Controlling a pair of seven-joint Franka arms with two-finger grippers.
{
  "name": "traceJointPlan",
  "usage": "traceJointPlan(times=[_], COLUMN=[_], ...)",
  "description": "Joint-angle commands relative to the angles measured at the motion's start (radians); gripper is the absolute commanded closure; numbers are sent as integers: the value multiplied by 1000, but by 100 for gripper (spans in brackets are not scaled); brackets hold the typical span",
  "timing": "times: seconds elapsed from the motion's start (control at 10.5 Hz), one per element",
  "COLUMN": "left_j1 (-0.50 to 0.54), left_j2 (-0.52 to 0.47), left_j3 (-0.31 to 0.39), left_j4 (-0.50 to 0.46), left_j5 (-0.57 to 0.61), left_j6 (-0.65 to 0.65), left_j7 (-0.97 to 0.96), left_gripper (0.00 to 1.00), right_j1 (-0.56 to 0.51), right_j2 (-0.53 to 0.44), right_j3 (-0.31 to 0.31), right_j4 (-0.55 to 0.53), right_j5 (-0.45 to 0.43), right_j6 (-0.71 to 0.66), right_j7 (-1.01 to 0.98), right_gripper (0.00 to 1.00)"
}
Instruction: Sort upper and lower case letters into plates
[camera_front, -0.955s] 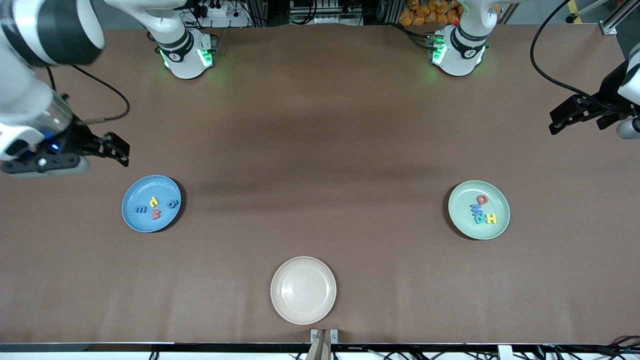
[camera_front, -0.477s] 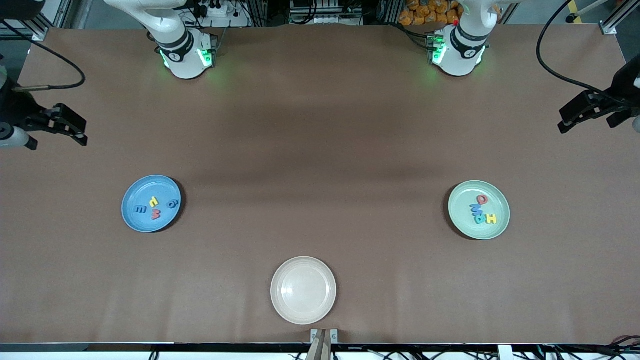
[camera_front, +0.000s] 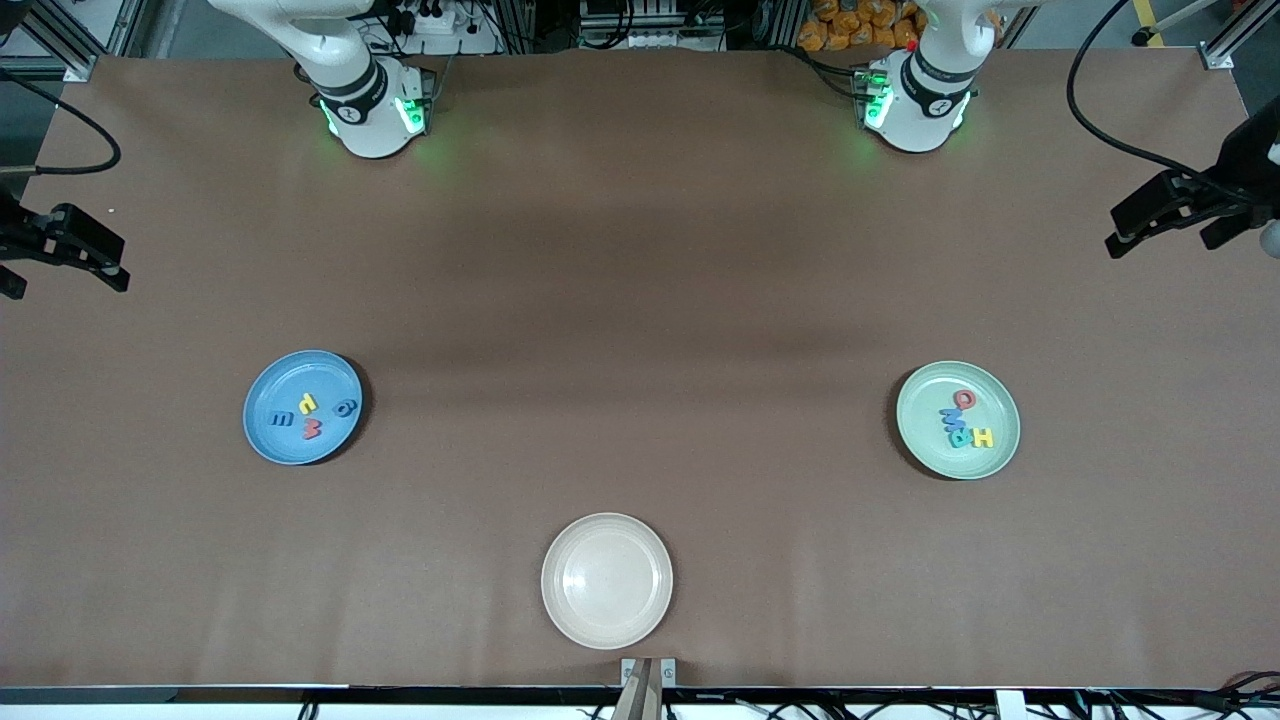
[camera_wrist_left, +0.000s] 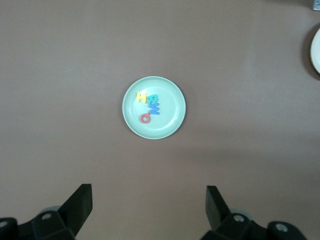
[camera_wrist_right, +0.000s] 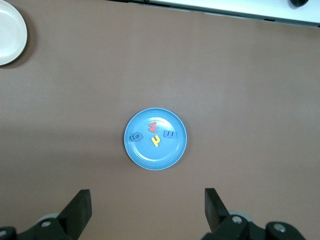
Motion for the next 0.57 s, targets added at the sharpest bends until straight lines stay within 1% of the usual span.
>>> traceJointPlan(times=[0.0, 0.48], left_j1=[10, 11], left_j2=[-11, -13], left_j3=[0, 3], left_j4=[3, 2], left_j5=[-21, -12], left_j6=[-23, -43], left_j7=[24, 24], left_gripper=[0, 0], right_j1=[-9, -15], right_j2=[12, 12], right_j3=[10, 7], right_j4=[23, 38], right_j5=[23, 8], right_j6=[-23, -25], right_j7=[100, 101], right_gripper=[0, 0])
